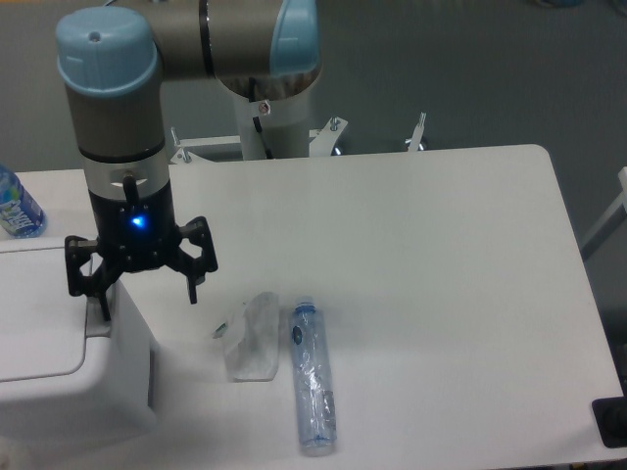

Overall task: Open the trash can
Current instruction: 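Push the trash can lid open with the gripper fingers, then lift the gripper away from the open trash can toward the table center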

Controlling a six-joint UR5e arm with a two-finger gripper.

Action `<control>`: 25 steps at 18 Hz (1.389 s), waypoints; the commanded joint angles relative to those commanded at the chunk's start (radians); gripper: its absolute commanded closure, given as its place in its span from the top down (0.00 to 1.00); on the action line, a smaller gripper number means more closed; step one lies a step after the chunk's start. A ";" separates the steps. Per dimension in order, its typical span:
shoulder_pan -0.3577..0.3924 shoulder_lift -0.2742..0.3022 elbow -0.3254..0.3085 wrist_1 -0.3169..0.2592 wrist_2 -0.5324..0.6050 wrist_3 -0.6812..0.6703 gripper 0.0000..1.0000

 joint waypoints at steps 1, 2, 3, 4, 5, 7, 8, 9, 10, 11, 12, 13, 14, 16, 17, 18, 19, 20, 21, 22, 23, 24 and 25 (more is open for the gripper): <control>0.000 0.002 0.000 0.000 0.000 0.002 1.00; 0.000 0.002 0.000 0.000 0.000 0.000 1.00; 0.000 0.002 0.000 0.000 0.000 0.000 1.00; 0.000 0.002 0.000 0.000 0.000 0.000 1.00; 0.000 0.000 0.000 0.000 0.000 0.002 1.00; 0.000 0.000 0.003 0.002 0.000 0.002 1.00; 0.002 0.003 0.012 0.002 0.000 0.002 1.00; 0.002 0.005 0.023 0.002 0.000 0.003 1.00; 0.002 0.009 0.038 0.002 -0.002 0.008 1.00; 0.005 0.011 0.055 0.009 0.002 0.012 1.00; 0.014 0.009 0.073 0.021 0.014 0.012 1.00; 0.030 0.011 0.084 0.041 0.023 0.014 1.00; 0.052 0.012 0.089 0.079 0.028 0.014 1.00; 0.095 0.031 0.089 0.132 0.087 0.018 1.00; 0.115 0.034 0.089 0.132 0.133 0.026 1.00; 0.129 0.035 0.083 0.124 0.164 0.050 1.00; 0.135 0.043 0.077 0.123 0.178 0.070 1.00; 0.149 0.051 0.072 0.121 0.187 0.084 1.00; 0.184 0.057 0.066 0.120 0.195 0.095 1.00; 0.221 0.075 0.058 0.091 0.199 0.147 1.00; 0.232 0.081 0.060 0.050 0.222 0.223 1.00; 0.245 0.090 0.057 -0.001 0.259 0.320 1.00; 0.258 0.098 0.052 -0.046 0.293 0.418 1.00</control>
